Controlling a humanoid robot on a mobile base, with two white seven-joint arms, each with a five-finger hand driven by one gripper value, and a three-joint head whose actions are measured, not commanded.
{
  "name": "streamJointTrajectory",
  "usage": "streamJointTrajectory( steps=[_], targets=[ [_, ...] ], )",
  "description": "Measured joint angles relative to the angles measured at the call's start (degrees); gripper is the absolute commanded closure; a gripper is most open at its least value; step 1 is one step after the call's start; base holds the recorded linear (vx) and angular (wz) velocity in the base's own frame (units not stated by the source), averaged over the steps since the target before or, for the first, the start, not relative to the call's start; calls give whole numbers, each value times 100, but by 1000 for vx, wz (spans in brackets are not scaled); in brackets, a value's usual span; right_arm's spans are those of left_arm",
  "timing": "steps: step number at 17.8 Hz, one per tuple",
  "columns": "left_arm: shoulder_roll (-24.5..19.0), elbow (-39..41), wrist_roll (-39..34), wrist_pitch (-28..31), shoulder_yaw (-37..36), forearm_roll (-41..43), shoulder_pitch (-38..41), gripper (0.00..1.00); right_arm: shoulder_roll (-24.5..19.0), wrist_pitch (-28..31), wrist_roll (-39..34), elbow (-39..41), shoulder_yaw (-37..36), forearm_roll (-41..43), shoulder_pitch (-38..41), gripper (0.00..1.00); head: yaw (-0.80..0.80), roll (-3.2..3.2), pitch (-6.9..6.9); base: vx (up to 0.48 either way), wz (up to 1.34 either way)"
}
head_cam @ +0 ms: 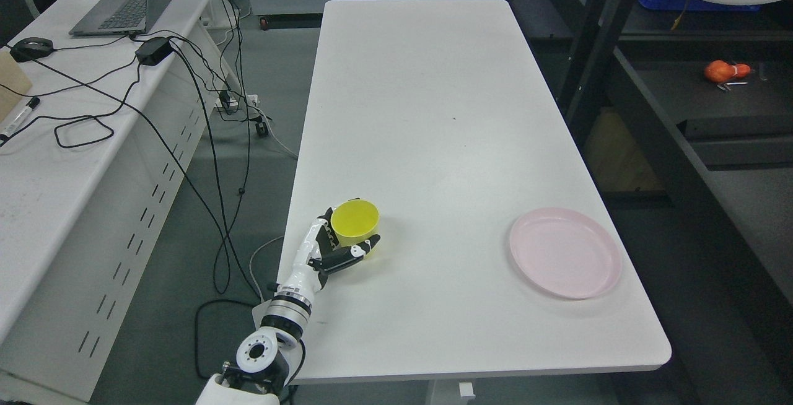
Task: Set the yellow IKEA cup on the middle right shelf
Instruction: 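Lift the yellow cup with the left hand while turning toward the shelf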
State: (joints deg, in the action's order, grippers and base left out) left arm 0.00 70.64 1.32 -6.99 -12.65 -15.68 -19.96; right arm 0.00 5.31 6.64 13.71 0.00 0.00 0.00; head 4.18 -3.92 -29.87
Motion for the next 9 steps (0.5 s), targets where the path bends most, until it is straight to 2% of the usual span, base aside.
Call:
streamJointTrajectory(
  steps=[3,9],
  targets=[
    [0,15,-23,-424,145,-191,30,100,0,0,0,0,0,0,-1,1,0,0,0,0,0],
    [0,797,-3,-615,384,-334,508,100,0,0,0,1,0,0,-1,1,0,0,0,-34,-77]
  ],
)
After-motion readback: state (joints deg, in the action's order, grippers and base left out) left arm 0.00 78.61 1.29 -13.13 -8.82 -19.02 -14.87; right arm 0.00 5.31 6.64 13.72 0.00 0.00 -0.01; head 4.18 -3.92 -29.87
